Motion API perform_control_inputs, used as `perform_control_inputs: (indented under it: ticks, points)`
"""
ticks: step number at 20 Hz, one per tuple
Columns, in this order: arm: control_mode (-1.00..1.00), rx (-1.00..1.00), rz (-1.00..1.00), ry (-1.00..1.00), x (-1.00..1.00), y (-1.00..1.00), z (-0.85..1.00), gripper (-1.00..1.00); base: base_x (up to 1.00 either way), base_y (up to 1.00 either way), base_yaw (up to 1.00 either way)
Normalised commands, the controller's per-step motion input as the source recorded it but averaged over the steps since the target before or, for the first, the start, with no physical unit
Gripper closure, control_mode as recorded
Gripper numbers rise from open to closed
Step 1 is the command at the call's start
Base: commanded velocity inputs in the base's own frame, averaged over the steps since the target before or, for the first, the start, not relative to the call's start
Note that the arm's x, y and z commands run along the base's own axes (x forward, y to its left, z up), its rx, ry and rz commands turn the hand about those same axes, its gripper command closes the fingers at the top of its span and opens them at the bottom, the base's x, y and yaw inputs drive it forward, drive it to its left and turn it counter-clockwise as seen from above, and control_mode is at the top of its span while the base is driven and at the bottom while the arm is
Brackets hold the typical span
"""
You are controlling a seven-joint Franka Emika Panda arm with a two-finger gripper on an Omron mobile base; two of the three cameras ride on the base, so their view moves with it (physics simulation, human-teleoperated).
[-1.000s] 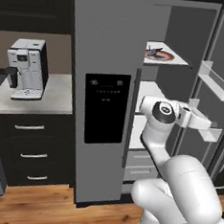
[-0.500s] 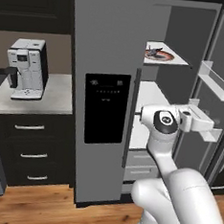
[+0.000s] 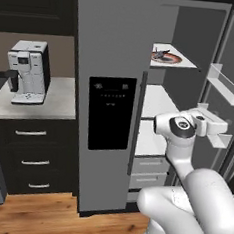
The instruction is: Retrieve the fish from the fridge and place it on the saucepan with marinade on the stove.
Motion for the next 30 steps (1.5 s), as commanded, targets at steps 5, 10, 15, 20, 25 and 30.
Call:
perform_control_inputs:
  ticks: [5,10,15,20,25,30]
  points:
    - [-1.00,0.00,0.02,0.00,0.66,-0.11,-0.19,-1.00,0.00,0.00,0.00]
    - [-1.00,0.00,0.01,0.00,0.65,-0.09,-0.37,-1.00,0.00,0.00,0.00]
    - [-1.00,0.00,0.00,0.00,0.41,-0.27,-0.21,-1.00,0.00,0.00,0.00]
    - [-1.00,0.00,0.00,0.00,0.01,-0.54,0.00,-1.00,0.00,0.00,0.00]
    - [-1.00,0.00,0.00,0.00,0.00,-0.60,0.00,-1.00,0.00,0.00,0.00]
    - [-1.00,0.00,0.00,0.00,0.00,-0.66,0.00,-1.00,0.00,0.00,0.00]
